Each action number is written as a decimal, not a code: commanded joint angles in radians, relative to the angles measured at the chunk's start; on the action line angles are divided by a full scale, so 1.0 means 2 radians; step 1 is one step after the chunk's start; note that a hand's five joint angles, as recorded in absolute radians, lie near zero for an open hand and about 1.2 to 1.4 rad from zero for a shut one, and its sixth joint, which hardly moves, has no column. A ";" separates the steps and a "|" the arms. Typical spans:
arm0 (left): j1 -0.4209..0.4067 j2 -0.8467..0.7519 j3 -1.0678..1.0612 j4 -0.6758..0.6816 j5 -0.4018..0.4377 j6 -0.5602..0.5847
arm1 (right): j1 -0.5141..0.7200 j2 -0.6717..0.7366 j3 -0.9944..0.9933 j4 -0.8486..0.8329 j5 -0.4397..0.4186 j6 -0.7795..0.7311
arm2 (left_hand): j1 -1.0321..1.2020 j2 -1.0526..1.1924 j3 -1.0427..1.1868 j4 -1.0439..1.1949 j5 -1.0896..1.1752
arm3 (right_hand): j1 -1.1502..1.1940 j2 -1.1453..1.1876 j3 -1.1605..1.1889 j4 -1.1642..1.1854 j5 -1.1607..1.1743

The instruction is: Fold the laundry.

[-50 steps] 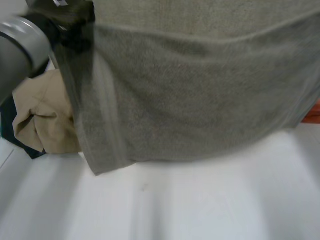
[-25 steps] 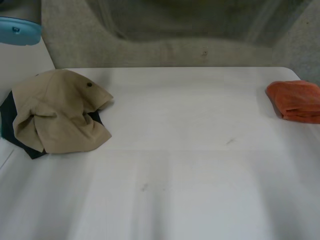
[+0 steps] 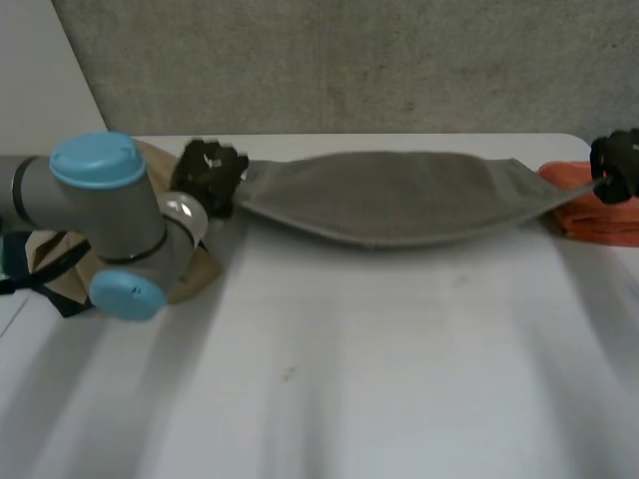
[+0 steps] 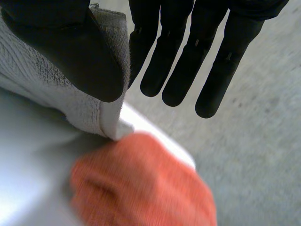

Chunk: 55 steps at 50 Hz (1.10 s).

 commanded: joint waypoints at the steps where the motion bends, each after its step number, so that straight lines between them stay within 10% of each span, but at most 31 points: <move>1: -0.013 0.086 -0.114 -0.079 0.002 0.089 | -0.036 -0.052 0.026 0.137 -0.015 -0.117 | 0.122 0.100 0.102 0.097 0.116 | 0.135 0.112 0.104 0.100 0.109; 14: -0.017 0.242 -0.255 -0.308 0.022 0.190 | -0.136 -0.144 0.113 0.400 -0.052 -0.425 | 0.122 0.100 0.102 0.097 0.116 | 0.135 0.112 0.104 0.100 0.109; 34: -0.036 0.038 0.032 -0.226 -0.045 0.093 | -0.027 -0.007 0.001 0.146 0.010 -0.185 | 0.122 0.100 0.102 0.097 0.116 | 0.135 0.112 0.104 0.100 0.109; 54: -0.074 -0.179 0.333 -0.246 -0.119 0.134 | 0.048 0.144 -0.141 0.034 0.114 -0.174 | 0.122 0.100 0.102 0.097 0.116 | 0.135 0.112 0.104 0.100 0.109; 55: -0.076 -0.185 0.339 -0.252 -0.120 0.137 | 0.051 0.148 -0.144 0.033 0.118 -0.176 | 0.048 0.026 0.028 0.023 0.042 | -0.045 -0.068 -0.076 -0.080 -0.071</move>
